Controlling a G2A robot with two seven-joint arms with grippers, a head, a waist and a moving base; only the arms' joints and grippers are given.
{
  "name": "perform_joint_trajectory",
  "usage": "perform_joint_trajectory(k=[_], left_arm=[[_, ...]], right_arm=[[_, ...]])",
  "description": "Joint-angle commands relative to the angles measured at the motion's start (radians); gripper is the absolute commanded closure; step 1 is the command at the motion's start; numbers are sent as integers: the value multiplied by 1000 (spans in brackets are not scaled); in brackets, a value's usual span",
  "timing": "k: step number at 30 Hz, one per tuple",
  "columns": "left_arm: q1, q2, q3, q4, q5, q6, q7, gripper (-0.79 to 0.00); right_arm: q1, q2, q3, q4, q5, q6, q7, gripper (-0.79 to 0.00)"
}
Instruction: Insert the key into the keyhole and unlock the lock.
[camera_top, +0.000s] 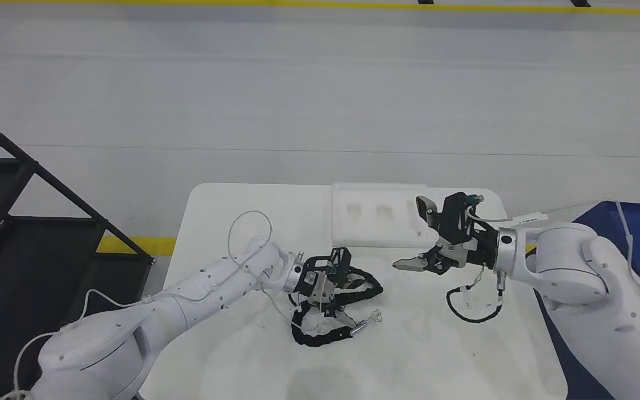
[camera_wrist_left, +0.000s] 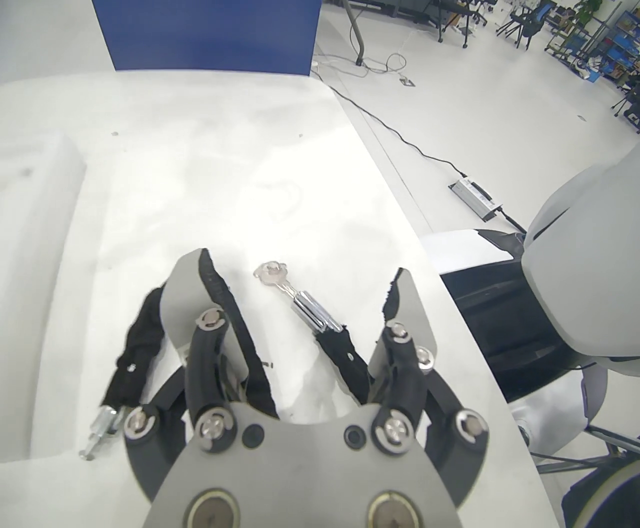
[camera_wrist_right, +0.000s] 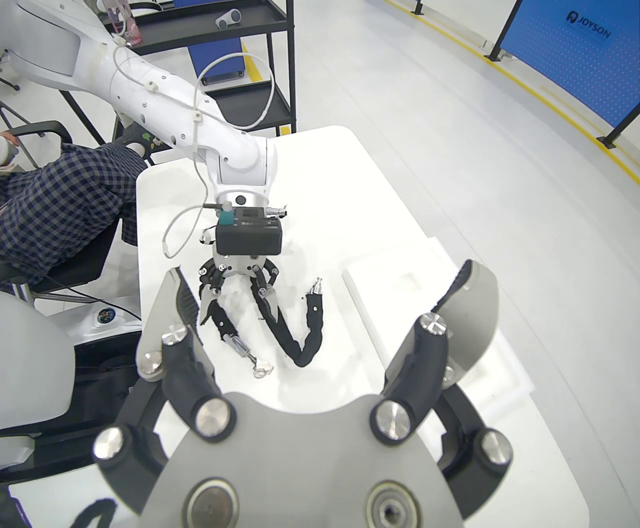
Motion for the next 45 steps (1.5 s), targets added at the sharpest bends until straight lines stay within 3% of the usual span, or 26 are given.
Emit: perform_joint_trajectory(k=[1, 6, 9, 13, 18, 21, 26, 37, 45], left_arm=[[-43, 4, 7, 13, 6, 0, 49, -785], [-153, 11, 16, 44, -37, 0, 221, -785], [-221, 16, 16, 67, -13, 0, 265, -785], [-303, 23, 16, 126, -18, 0, 284, -785], [-394, 27, 16, 176, -87, 0, 245, -785], [-426, 27, 16, 196, -192, 0, 177, -785], [-472, 36, 16, 180, -448, 0, -56, -785], [-560, 104, 16, 84, -962, 0, -604, -785], [-562, 106, 16, 81, -975, 0, -616, -785]], right_arm=[[19, -2, -3, 32, -6, -17, -13, -785], [109, -12, -24, 161, 4, -94, -63, -785], [178, -22, -48, 257, 17, -151, -103, -785], [277, -37, -81, 393, 16, -225, -154, -785], [385, -47, -149, 473, -18, -225, -139, -785], [439, -50, -193, 504, -3, -225, -145, -785], [510, -46, -252, 554, 17, -225, -164, -785], [586, -27, -332, 585, 55, -225, -202, -785], [586, -27, -332, 585, 55, -225, -202, -785]])
